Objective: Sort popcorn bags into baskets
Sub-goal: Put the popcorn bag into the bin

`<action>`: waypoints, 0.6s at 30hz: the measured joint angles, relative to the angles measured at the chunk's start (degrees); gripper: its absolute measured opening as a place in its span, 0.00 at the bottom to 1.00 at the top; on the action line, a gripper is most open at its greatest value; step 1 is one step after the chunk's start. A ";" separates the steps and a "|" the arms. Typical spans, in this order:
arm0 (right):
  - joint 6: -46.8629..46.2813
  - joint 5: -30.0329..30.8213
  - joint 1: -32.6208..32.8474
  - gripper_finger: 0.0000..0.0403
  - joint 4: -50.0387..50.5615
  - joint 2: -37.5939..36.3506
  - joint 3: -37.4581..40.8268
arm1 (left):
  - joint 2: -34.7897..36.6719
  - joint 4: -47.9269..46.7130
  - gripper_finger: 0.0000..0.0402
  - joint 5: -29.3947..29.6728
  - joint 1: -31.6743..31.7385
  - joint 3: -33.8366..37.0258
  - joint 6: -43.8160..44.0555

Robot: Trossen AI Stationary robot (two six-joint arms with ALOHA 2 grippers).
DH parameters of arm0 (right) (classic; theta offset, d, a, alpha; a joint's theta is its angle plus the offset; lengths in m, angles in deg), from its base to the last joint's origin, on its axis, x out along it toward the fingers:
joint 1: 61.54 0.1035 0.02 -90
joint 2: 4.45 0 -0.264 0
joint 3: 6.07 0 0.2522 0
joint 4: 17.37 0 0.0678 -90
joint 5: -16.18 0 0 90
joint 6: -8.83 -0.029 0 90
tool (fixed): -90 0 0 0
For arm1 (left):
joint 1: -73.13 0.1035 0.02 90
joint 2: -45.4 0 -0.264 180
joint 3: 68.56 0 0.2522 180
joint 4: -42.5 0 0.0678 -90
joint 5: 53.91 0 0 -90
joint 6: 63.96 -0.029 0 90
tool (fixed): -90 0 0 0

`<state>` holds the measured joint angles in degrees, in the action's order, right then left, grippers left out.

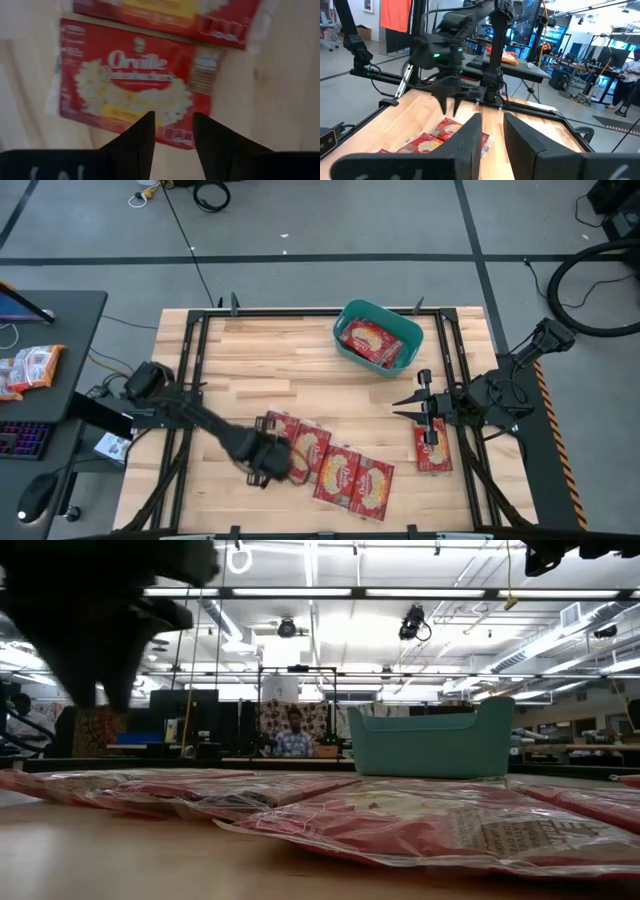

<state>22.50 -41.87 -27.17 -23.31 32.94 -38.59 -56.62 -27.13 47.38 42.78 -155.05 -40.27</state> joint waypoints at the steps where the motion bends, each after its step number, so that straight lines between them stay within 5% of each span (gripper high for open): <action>1: 0.00 0.00 0.00 0.21 0.00 0.00 0.00 | -0.37 -0.01 0.34 0.69 -1.42 0.01 0.67; 10: 0.24 -0.03 0.00 0.21 -0.65 0.23 0.00 | -2.11 -1.42 0.48 6.30 -11.15 0.02 5.75; 18: 1.40 0.03 -0.07 0.21 -1.30 0.46 0.00 | -7.89 -1.71 0.61 13.50 -12.92 0.02 5.83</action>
<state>23.89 -41.84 -27.23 -24.61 33.40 -38.59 -64.51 -28.84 60.88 29.87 -155.03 -34.44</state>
